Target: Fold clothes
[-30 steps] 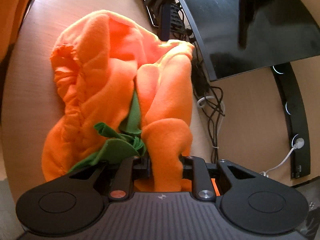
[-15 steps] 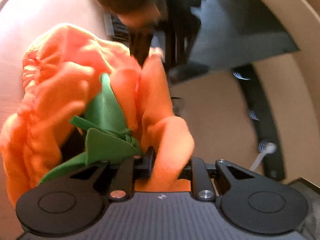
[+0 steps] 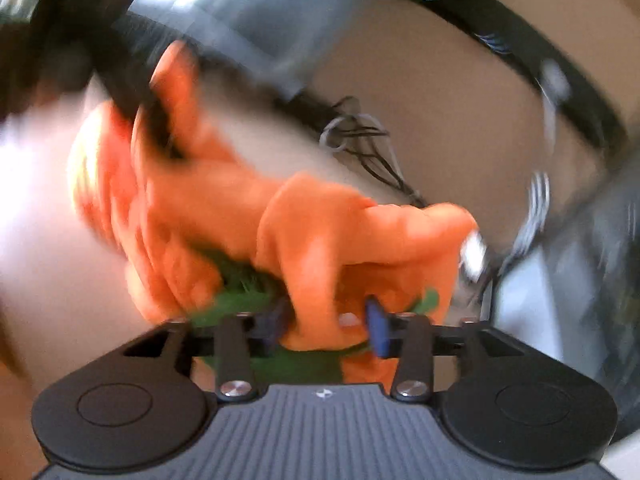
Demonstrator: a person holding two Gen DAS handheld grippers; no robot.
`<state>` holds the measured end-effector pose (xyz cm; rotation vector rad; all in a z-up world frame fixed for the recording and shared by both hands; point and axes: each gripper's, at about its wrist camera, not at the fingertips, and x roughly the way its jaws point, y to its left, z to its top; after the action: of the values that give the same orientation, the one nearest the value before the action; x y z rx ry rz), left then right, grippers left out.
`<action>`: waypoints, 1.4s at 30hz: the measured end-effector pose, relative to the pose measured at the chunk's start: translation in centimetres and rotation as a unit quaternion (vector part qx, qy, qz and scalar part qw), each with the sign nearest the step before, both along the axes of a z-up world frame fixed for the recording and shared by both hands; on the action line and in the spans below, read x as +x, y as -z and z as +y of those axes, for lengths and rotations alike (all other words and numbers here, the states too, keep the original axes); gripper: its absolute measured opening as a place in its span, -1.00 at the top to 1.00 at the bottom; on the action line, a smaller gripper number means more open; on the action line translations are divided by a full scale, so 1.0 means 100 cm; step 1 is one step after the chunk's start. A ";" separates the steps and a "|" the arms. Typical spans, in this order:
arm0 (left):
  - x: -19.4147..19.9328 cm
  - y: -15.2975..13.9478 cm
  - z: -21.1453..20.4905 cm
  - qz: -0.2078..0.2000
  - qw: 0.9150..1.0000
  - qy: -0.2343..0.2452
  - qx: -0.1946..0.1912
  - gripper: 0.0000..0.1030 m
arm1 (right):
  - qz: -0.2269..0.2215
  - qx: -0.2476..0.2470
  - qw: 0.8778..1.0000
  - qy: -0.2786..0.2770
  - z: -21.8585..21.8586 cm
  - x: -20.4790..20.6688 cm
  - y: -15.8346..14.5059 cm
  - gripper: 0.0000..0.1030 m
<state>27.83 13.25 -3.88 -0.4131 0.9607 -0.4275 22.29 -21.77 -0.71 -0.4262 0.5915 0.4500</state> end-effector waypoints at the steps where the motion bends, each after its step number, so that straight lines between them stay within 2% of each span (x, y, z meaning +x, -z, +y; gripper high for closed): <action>1: -0.001 -0.001 -0.002 -0.003 1.000 0.001 0.004 0.53 | 0.011 0.058 0.998 0.017 -0.011 -0.002 -0.015 -0.17; 5: -0.014 0.001 -0.003 -0.011 0.999 0.023 0.019 0.53 | 0.005 0.219 0.975 0.047 -0.019 0.013 -0.051 -0.18; 6: -0.015 0.001 -0.004 -0.012 0.999 0.030 0.021 0.52 | 0.007 0.244 0.968 0.049 -0.014 0.022 -0.052 -0.19; 8: -0.014 -0.001 -0.004 -0.005 0.999 0.034 0.020 0.36 | 0.027 0.276 0.959 0.053 0.002 0.040 -0.043 -0.27; 9: -0.013 0.000 -0.003 0.000 0.999 0.034 0.018 0.30 | 0.042 0.267 0.961 0.057 0.012 0.051 -0.029 -0.27; 10: -0.012 0.000 -0.002 0.005 0.999 0.034 0.017 0.20 | 0.051 0.235 0.968 0.065 0.022 0.059 -0.012 -0.27; 12: -0.010 -0.002 0.004 0.013 0.999 0.033 0.004 0.03 | 0.055 0.135 0.985 0.094 0.031 0.058 0.030 -0.27; 13: -0.010 -0.005 0.010 0.019 0.999 0.028 -0.013 -0.14 | 0.060 0.099 0.987 0.114 0.031 0.058 0.053 -0.26; 15: -0.008 -0.011 0.025 0.031 0.998 0.010 -0.057 -0.37 | 0.048 0.106 0.984 0.135 0.024 0.042 0.073 -0.27; 16: -0.006 -0.014 0.033 0.037 0.996 -0.005 -0.082 -0.56 | 0.045 0.106 0.984 0.137 0.022 0.037 0.075 -0.28; 17: -0.003 -0.016 0.040 0.043 0.993 -0.020 -0.108 -0.64 | 0.046 0.100 0.985 0.134 0.023 0.034 0.073 -0.28; 19: 0.006 -0.017 0.053 0.058 0.986 -0.050 -0.147 -0.64 | 0.048 0.089 0.987 0.128 0.023 0.027 0.069 -0.28; 21: 0.017 -0.013 0.060 0.076 0.981 -0.078 -0.158 -0.57 | 0.049 0.078 0.988 0.121 0.024 0.020 0.065 -0.28; 22: 0.021 -0.010 0.058 0.080 0.983 -0.080 -0.144 -0.35 | 0.054 0.072 0.989 0.117 0.024 0.019 0.060 -0.28; 23: 0.025 -0.008 0.056 0.084 0.985 -0.081 -0.129 0.12 | 0.058 0.072 0.989 0.112 0.024 0.018 0.054 -0.27; 25: 0.023 -0.007 0.049 0.084 0.990 -0.065 -0.093 0.51 | 0.053 0.095 0.987 0.115 0.018 0.020 0.029 -0.27; 29: 0.000 -0.020 0.032 0.021 1.000 -0.007 -0.022 0.65 | 0.071 0.165 0.969 0.169 -0.005 0.045 -0.011 -0.26; 32: -0.020 -0.030 0.023 -0.011 0.999 0.032 0.007 0.66 | 0.121 0.193 0.953 0.201 -0.011 0.080 -0.017 -0.10; 36: -0.044 -0.036 0.013 -0.040 0.995 0.081 0.031 0.66 | 0.156 0.085 0.965 0.195 0.013 0.115 0.007 -0.10; 37: -0.047 -0.035 0.011 -0.040 0.995 0.087 0.030 0.66 | 0.166 0.071 0.965 0.189 0.019 0.122 0.015 -0.09; 39: -0.052 -0.032 0.007 -0.038 0.994 0.097 0.025 0.66 | 0.191 0.063 0.964 0.175 0.029 0.135 0.031 0.39; 40: -0.053 -0.031 0.006 -0.037 0.994 0.097 0.027 0.67 | 0.193 0.071 0.964 0.170 0.034 0.138 0.032 0.81; 42: -0.051 -0.036 0.012 -0.049 0.995 0.073 0.042 0.72 | 0.168 0.102 0.966 0.167 0.041 0.138 0.021 0.90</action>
<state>22.76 14.48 -0.33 -0.2440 0.9122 -0.5332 36.12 -17.69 -2.79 -0.0474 0.9191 0.2557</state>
